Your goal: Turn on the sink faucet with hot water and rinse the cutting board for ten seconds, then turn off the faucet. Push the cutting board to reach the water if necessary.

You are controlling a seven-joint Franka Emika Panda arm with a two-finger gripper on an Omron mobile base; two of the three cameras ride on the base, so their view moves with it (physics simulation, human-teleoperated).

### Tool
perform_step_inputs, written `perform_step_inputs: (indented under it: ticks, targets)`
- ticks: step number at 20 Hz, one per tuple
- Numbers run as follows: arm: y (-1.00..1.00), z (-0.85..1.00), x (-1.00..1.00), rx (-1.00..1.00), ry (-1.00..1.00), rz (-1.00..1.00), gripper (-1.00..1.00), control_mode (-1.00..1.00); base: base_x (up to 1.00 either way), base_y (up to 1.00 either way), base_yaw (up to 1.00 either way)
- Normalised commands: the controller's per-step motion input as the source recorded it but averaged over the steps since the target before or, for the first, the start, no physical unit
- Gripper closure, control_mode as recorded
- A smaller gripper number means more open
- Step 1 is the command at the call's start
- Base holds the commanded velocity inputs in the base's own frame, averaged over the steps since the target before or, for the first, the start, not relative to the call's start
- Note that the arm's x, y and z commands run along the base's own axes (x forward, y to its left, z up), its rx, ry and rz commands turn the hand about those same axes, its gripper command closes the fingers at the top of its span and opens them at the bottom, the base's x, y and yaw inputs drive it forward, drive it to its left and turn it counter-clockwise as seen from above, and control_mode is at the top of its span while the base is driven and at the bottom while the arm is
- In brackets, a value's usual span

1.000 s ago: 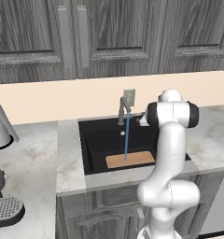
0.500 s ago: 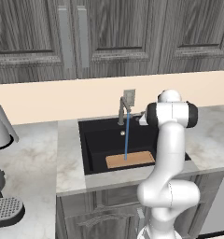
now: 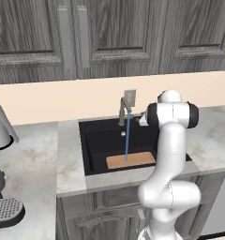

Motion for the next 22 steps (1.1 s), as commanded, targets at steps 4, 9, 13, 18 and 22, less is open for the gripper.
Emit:
perform_step_inputs:
  ticks: [4,9,13,18,22]
  targets:
    - [0.11,0.0,0.03,0.0,0.0,0.0,-1.0,-1.0,0.0,0.0,0.0]
    - [0.1,0.0,0.03,0.0,0.0,0.0,-1.0,-1.0,0.0,0.0,0.0]
    - [0.09,0.0,0.01,0.0,0.0,0.0,-1.0,-1.0,0.0,0.0,0.0]
    - [0.08,0.0,0.0,0.0,0.0,0.0,-1.0,-1.0,0.0,0.0,0.0]
    - [0.14,0.0,0.05,0.0,0.0,0.0,-1.0,-1.0,0.0,0.0,0.0]
